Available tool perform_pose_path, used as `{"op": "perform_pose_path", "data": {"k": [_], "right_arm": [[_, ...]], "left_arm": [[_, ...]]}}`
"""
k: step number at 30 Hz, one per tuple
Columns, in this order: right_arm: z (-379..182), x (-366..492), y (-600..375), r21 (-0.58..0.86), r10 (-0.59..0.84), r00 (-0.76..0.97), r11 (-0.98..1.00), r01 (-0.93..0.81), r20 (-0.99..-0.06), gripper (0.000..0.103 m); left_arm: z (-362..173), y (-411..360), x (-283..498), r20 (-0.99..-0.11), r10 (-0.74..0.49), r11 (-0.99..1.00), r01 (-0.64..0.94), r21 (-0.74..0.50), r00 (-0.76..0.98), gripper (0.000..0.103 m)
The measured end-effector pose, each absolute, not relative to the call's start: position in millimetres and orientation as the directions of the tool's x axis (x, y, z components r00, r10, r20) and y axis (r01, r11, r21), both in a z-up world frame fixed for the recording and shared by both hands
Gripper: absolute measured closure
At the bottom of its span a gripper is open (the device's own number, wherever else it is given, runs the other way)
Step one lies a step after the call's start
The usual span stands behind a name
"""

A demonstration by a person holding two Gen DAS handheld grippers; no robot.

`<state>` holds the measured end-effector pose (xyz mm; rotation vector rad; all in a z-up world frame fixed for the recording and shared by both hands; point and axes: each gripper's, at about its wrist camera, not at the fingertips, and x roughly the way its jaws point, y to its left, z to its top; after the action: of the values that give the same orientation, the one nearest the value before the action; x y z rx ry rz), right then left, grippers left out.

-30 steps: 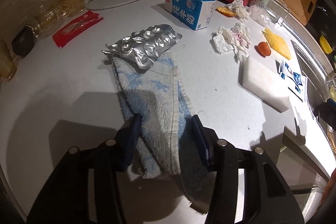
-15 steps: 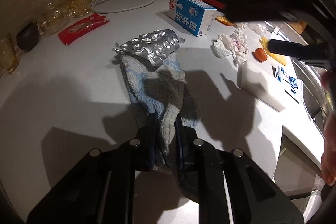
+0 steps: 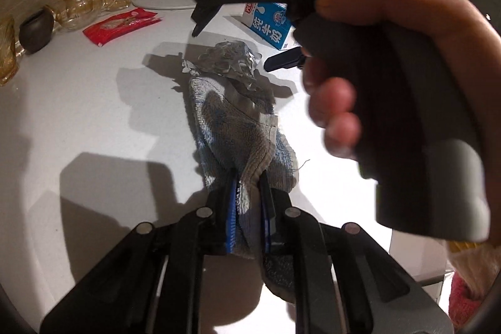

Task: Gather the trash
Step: 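Grasp the blue-white cloth with the left gripper while the right gripper grasps the silver blister pack, then carry the cloth into the green basket and open the left gripper while the right gripper carries the blister pack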

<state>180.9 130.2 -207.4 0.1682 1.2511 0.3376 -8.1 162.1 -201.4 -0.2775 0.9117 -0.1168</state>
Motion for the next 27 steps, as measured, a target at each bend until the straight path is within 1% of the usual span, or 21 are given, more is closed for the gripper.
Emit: {"op": "perform_pose_path", "data": {"k": [3, 6, 8, 10, 11, 12, 13, 18, 22, 24, 27], "right_arm": [[-212.5, 178.8, 137.7, 0.257, 0.287, 0.264, 0.956, -0.143, -0.921, 0.017], [-214.5, 174.8, 149.1, 0.192, 0.232, 0.277, 0.968, -0.162, -0.932, 0.018], [-215.7, 173.9, 157.4, 0.148, 0.196, 0.292, 0.973, -0.179, -0.936, 0.02], [-214.0, 171.2, 161.5, 0.121, 0.181, 0.309, 0.971, -0.204, -0.934, 0.038], [-214.8, 172.5, 164.1, 0.136, 0.196, 0.305, 0.968, -0.21, -0.932, 0.041], [-214.3, 172.1, 162.8, 0.153, 0.213, 0.299, 0.965, -0.212, -0.93, 0.046], [-213.9, 171.8, 159.9, 0.172, 0.23, 0.292, 0.962, -0.212, -0.928, 0.047], [-211.5, 170.7, 145.5, 0.284, 0.327, 0.27, 0.94, -0.188, -0.905, 0.049], [-201.2, 163.0, 123.5, 0.405, 0.439, 0.278, 0.898, -0.174, -0.854, 0.049], [-190.8, 158.7, 111.6, 0.438, 0.473, 0.296, 0.881, -0.18, -0.83, 0.049], [-169.5, 144.4, 88.1, 0.448, 0.494, 0.336, 0.869, -0.209, -0.802, 0.049]], "left_arm": [[-202.7, 167.8, -11.7, -0.757, -0.232, 0.953, -0.013, -0.303, 0.611, 0.09], [-204.1, 171.0, -13.5, -0.752, -0.235, 0.952, -0.012, -0.307, 0.616, 0.09], [-204.0, 171.9, -13.3, -0.749, -0.237, 0.951, -0.011, -0.31, 0.619, 0.09], [-203.3, 171.4, -12.6, -0.747, -0.238, 0.951, -0.007, -0.309, 0.621, 0.09], [-202.5, 172.5, -13.4, -0.745, -0.242, 0.95, -0.006, -0.313, 0.622, 0.09], [-202.7, 173.6, -12.9, -0.743, -0.247, 0.947, -0.006, -0.32, 0.622, 0.09], [-203.0, 175.5, -12.6, -0.741, -0.254, 0.944, -0.007, -0.329, 0.621, 0.09], [-205.3, 185.8, -11.0, -0.733, -0.283, 0.931, -0.006, -0.365, 0.618, 0.09], [-204.6, 195.7, -7.9, -0.721, -0.322, 0.914, 0.002, -0.406, 0.613, 0.091], [-202.1, 200.3, -6.8, -0.714, -0.337, 0.907, 0.009, -0.421, 0.614, 0.091], [-194.3, 203.7, -8.2, -0.707, -0.336, 0.914, 0.033, -0.405, 0.622, 0.091]]}}
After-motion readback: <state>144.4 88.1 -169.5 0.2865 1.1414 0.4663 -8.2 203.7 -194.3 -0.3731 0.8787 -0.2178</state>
